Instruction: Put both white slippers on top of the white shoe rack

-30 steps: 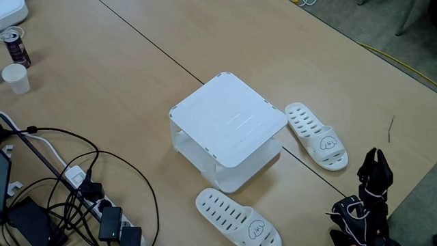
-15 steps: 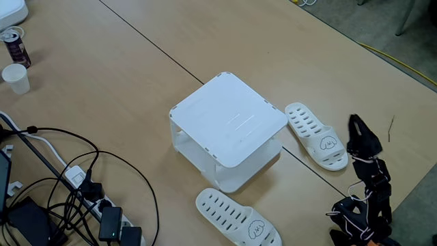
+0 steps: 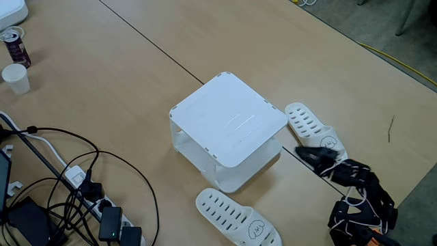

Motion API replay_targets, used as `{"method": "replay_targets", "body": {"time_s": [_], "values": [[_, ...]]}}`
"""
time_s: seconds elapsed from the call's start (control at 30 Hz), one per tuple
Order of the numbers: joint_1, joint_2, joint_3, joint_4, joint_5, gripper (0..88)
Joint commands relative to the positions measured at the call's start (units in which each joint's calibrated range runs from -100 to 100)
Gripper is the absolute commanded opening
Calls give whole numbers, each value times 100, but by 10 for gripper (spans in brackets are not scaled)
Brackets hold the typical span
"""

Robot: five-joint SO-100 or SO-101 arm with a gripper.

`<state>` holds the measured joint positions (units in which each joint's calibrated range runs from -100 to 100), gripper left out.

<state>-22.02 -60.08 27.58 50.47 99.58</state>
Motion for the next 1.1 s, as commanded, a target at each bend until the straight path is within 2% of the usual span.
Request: {"method": "replay_targets", "body": {"time_s": [0.0,0.43,0.57,0.83,1.07], "values": [[-421,5,828,9,42,8],[-1704,5,3281,-172,42,9],[-2099,22,3886,-1070,42,10],[-2518,81,5356,-3762,42,11],[-2567,81,6538,-4711,42,35]]}}
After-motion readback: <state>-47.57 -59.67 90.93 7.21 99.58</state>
